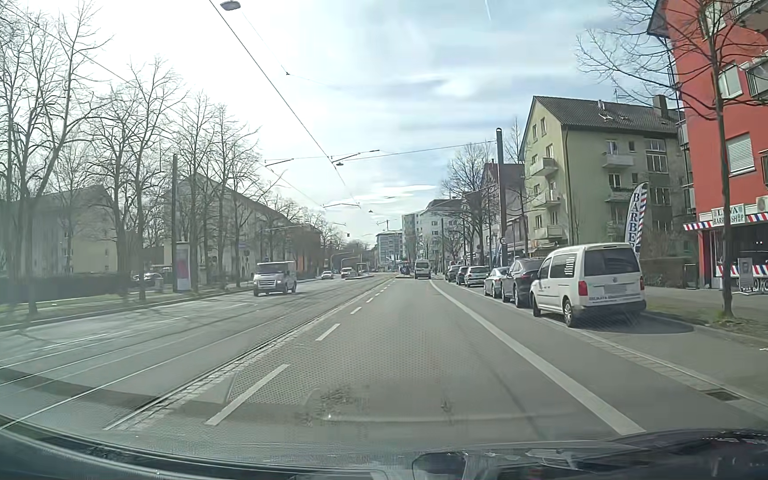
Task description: Follow the waypoints while adhering to traffic rules and regulations
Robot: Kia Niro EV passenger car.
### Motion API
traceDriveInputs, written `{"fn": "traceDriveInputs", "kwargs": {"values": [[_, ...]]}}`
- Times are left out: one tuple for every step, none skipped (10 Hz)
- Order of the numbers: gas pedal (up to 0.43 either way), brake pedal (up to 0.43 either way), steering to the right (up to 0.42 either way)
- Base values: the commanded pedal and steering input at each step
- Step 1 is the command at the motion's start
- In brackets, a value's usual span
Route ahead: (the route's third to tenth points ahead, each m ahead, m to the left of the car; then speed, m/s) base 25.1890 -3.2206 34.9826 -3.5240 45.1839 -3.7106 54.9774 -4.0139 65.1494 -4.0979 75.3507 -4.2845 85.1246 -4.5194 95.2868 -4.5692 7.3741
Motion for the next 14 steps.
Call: {"fn": "traceDriveInputs", "kwargs": {"values": [[0.087, 0.0, 0.002], [0.087, 0.0, 0.006], [0.087, 0.0, 0.008], [0.087, 0.0, 0.009], [0.087, 0.0, 0.011], [0.087, 0.0, 0.01], [0.087, 0.0, 0.01], [0.087, 0.0, 0.01], [0.087, 0.0, 0.01], [0.087, 0.0, 0.01], [0.087, 0.0, 0.009], [0.087, 0.0, 0.009], [0.087, 0.0, 0.008], [0.087, 0.0, 0.008]]}}
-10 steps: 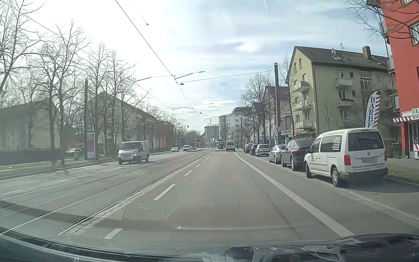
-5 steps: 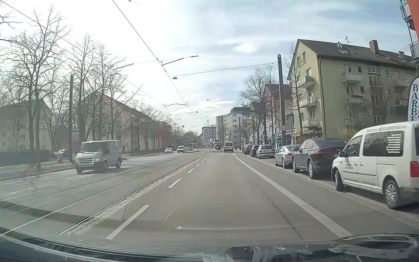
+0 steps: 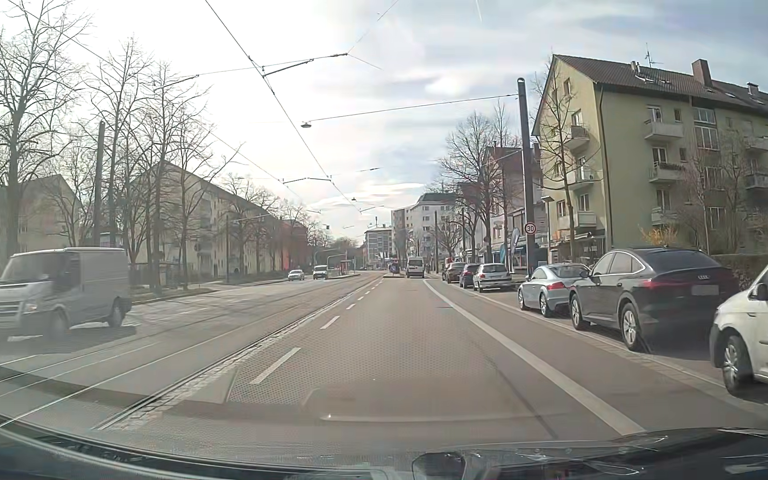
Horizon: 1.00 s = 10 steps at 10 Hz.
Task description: Follow the waypoints while adhering to traffic rules and regulations
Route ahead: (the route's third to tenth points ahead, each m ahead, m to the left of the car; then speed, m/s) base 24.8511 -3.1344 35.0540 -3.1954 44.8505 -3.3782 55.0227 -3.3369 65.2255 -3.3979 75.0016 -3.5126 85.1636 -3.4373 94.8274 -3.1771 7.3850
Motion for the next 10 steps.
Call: {"fn": "traceDriveInputs", "kwargs": {"values": [[0.087, 0.0, 0.008], [0.087, 0.0, 0.007], [0.087, 0.0, 0.007], [0.087, 0.0, 0.007], [0.087, 0.0, 0.007], [0.087, 0.0, 0.007], [0.087, 0.0, 0.006], [0.087, 0.0, 0.006], [0.087, 0.0, 0.005], [0.087, 0.0, 0.005]]}}
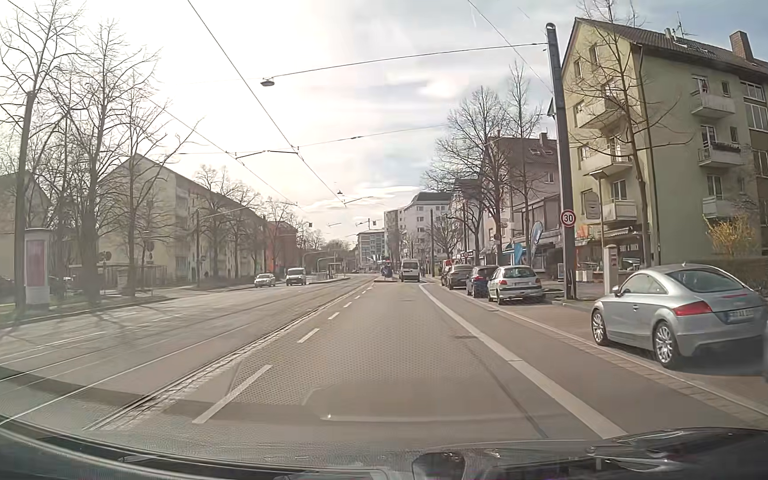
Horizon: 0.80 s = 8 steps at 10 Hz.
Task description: Follow the waypoints while adhering to traffic rules and regulations
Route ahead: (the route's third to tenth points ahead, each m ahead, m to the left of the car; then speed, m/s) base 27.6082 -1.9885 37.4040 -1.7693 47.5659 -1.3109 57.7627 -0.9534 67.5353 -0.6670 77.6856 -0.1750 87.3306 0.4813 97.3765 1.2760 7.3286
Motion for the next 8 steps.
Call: {"fn": "traceDriveInputs", "kwargs": {"values": [[0.087, 0.0, 0.004], [0.087, 0.0, 0.002], [0.087, 0.0, 0.0], [0.087, 0.0, -0.002], [0.079, 0.0, -0.005], [0.059, 0.0, -0.008], [0.047, 0.0, -0.008], [0.039, 0.0, -0.008]]}}
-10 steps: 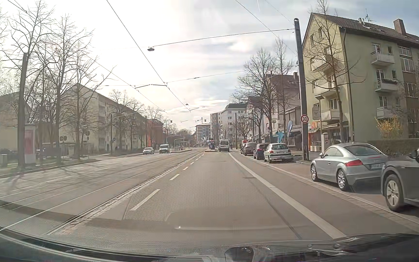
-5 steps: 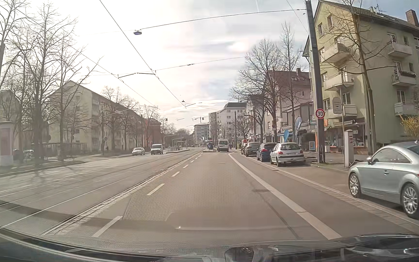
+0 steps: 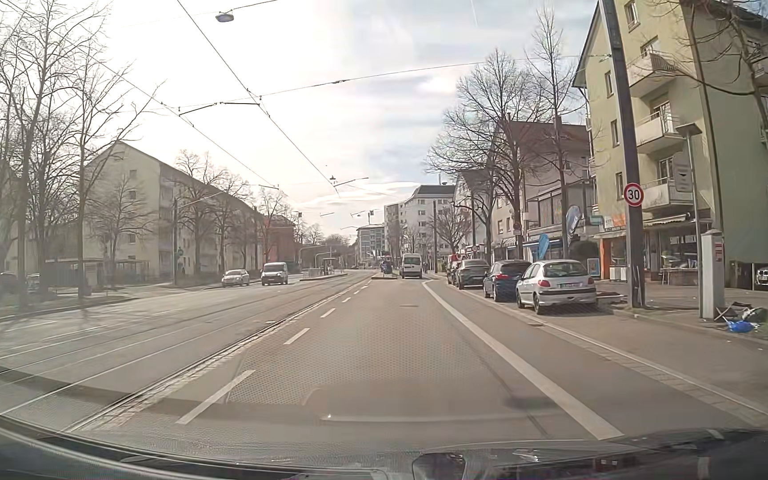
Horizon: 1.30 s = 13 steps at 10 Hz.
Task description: Follow the waypoints while adhering to traffic rules and regulations
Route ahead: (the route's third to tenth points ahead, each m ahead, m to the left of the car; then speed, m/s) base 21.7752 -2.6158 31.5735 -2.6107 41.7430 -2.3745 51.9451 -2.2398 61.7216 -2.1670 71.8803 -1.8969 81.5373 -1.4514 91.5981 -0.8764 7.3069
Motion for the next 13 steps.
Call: {"fn": "traceDriveInputs", "kwargs": {"values": [[0.028, 0.0, -0.008], [0.02, 0.0, -0.009], [0.02, 0.0, -0.012], [0.02, 0.0, -0.013], [0.02, 0.0, -0.013], [0.02, 0.0, -0.013], [0.02, 0.0, -0.013], [0.02, 0.0, -0.012], [0.02, 0.0, -0.011], [0.02, 0.0, -0.009], [0.02, 0.0, -0.008], [0.008, 0.0, -0.008], [0.008, 0.0, -0.004]]}}
